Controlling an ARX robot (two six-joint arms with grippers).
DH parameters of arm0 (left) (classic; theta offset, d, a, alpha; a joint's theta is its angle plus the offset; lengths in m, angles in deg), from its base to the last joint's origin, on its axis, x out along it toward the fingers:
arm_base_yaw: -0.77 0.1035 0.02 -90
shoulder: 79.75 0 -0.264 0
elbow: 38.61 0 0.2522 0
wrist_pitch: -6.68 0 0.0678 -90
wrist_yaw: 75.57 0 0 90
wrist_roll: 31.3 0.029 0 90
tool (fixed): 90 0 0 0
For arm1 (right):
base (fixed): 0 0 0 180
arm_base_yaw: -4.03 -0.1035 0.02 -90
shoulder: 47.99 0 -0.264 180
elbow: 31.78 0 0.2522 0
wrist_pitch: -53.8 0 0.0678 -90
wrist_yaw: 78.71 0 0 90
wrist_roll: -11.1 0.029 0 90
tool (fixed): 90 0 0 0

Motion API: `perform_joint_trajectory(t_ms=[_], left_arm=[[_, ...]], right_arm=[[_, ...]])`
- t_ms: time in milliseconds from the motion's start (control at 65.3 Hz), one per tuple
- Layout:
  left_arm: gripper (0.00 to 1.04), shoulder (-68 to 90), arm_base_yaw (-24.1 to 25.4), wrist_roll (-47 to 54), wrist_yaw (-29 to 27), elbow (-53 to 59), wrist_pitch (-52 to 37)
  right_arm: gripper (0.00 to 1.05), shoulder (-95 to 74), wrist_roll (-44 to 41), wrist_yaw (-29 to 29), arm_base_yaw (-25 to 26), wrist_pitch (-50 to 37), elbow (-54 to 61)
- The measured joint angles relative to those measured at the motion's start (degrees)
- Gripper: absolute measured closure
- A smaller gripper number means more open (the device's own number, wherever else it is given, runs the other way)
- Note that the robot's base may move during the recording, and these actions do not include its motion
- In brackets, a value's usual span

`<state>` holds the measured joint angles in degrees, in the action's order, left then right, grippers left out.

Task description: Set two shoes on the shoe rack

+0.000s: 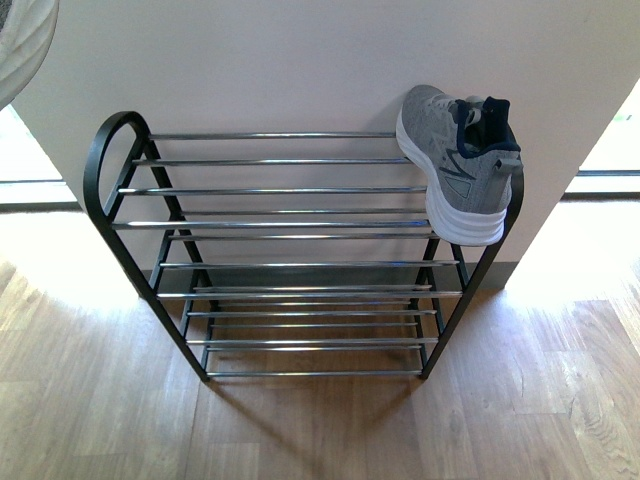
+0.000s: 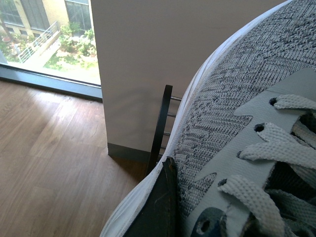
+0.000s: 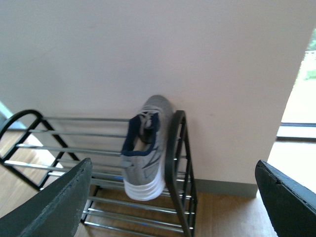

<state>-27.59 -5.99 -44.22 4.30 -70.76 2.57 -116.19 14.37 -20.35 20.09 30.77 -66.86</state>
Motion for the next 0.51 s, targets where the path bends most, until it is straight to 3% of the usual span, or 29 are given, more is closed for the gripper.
perform_joint_trajectory(t_ms=[77,184,260,383,505], left_arm=[[1.03,0.0,0.0,0.0,0.0,0.0,0.0],[1.03,0.0,0.0,0.0,0.0,0.0,0.0],[1.03,0.0,0.0,0.0,-0.1,0.0,0.0],[1.03,0.0,0.0,0.0,0.0,0.0,0.0],[1.03,0.0,0.0,0.0,0.0,0.0,0.0]], right_arm=[[0.09,0.0,0.5,-0.3,0.5,-0.1,0.2],[0.23,0.1,-1.2,12.8,-2.1,-11.1,4.3],[0.4,3.7,-2.1,20.1,-4.3,-13.9,8.1],[0.7,10.1,-2.7,23.2,-7.2,-11.8,12.6],[0.9,14.5,-2.9,24.5,-8.8,-9.6,14.7]])
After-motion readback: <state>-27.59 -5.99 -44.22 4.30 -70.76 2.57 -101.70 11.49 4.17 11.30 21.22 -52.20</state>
